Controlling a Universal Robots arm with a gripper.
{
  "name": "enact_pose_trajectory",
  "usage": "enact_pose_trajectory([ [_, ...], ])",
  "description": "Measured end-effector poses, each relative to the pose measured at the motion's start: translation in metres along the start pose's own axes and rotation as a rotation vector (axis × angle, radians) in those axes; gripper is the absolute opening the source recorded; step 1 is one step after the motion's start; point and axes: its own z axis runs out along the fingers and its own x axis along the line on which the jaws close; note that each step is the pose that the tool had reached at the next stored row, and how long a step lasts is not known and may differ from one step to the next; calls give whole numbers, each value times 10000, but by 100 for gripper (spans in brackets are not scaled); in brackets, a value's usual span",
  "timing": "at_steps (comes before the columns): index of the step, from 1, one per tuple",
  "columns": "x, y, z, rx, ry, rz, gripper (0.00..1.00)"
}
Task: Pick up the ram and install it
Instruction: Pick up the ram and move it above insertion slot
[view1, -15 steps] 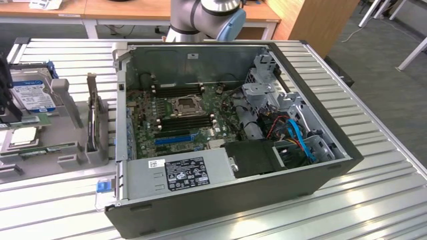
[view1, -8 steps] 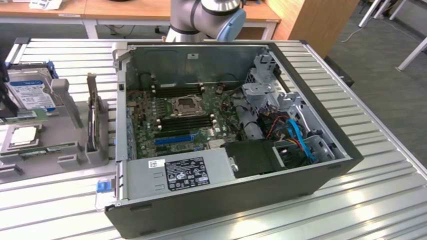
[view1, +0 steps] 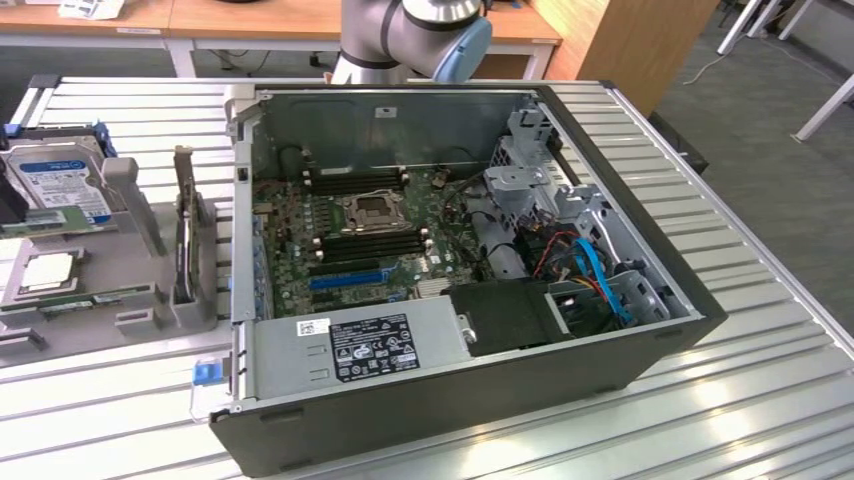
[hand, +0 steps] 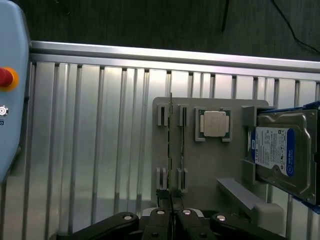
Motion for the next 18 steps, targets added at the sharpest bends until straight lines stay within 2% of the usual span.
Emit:
enact_pose_trajectory([
  [18,-7,3,-240,1,-1,0,11],
])
